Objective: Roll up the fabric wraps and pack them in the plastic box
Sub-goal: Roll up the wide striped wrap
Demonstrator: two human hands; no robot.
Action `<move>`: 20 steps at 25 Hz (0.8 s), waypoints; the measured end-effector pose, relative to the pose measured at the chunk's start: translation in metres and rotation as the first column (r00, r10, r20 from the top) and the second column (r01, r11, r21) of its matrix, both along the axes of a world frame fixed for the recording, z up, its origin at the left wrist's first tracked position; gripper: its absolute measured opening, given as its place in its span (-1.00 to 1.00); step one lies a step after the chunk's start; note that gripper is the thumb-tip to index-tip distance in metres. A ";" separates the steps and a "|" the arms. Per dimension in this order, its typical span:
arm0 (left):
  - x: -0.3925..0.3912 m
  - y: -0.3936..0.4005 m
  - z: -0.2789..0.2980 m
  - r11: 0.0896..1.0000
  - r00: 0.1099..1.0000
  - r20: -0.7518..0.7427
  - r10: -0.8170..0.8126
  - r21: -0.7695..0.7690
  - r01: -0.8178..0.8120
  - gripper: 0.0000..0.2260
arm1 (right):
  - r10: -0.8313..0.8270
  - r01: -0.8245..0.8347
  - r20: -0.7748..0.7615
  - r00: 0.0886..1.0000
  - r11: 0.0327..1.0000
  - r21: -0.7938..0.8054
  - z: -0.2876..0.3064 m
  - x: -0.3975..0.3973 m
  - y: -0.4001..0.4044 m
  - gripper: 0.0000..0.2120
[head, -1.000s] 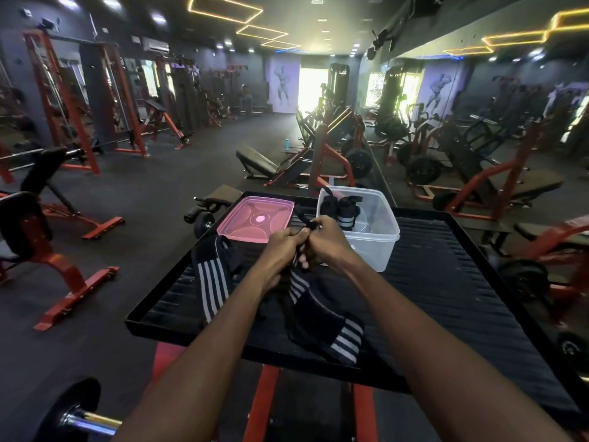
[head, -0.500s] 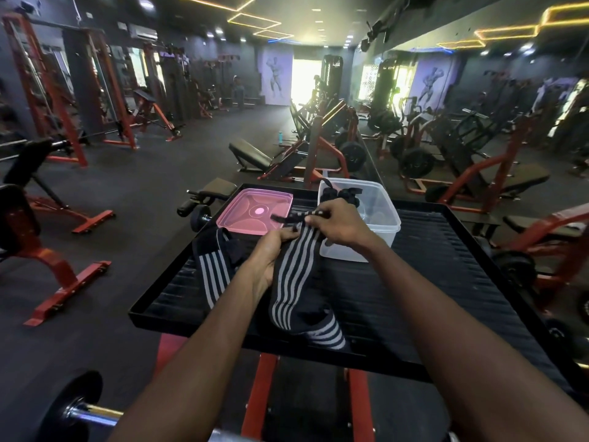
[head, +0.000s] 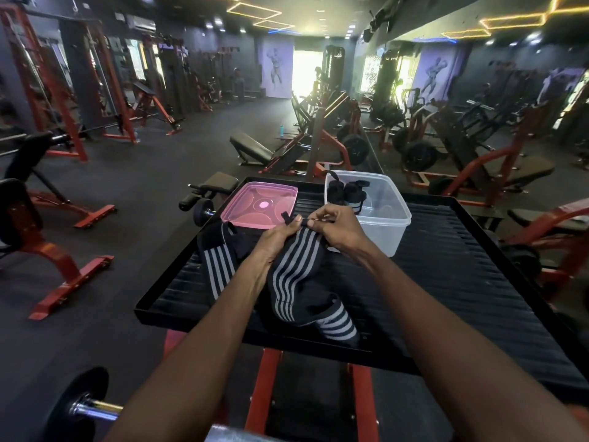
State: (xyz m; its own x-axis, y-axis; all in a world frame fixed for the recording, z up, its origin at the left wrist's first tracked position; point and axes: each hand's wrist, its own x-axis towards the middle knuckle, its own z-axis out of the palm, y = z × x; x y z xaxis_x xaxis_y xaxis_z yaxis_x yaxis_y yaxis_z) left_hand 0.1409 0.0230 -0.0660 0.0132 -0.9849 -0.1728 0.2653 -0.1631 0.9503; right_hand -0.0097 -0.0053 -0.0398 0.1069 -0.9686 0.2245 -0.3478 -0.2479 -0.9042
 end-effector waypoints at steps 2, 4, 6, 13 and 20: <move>0.004 -0.006 -0.002 0.998 0.998 0.049 0.047 -0.037 -0.045 -0.88 | 0.013 -0.015 0.060 0.998 1.000 0.022 -0.003 0.005 0.003 -0.98; 0.008 -0.013 -0.005 0.997 0.998 0.035 0.061 -0.039 -0.060 -0.84 | 0.010 -0.015 0.113 0.994 0.999 0.045 -0.009 0.009 0.003 -0.96; 0.010 -0.019 -0.008 0.998 0.998 -0.007 0.055 -0.036 -0.055 -0.85 | 0.003 -0.010 0.182 0.983 0.999 0.040 -0.017 0.013 -0.001 -0.92; 0.009 -0.022 -0.018 0.981 0.973 -0.136 0.186 -0.038 -0.193 -0.84 | 0.043 -0.038 0.241 0.970 0.999 -0.027 -0.036 0.023 -0.015 -0.85; 0.006 -0.023 -0.022 0.986 0.980 -0.135 0.149 -0.055 -0.158 -0.80 | 0.028 -0.013 0.229 0.973 0.998 -0.068 -0.056 0.011 -0.018 -0.88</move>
State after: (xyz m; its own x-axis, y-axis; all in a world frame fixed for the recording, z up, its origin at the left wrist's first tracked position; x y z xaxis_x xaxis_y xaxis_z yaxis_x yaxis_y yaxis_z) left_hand 0.1473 -0.0002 -0.0885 0.1467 -0.9820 -0.1189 0.4042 -0.0502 0.9133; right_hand 0.0012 -0.0230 -0.0954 0.0647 -0.9490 0.3085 -0.1270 -0.3145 -0.9407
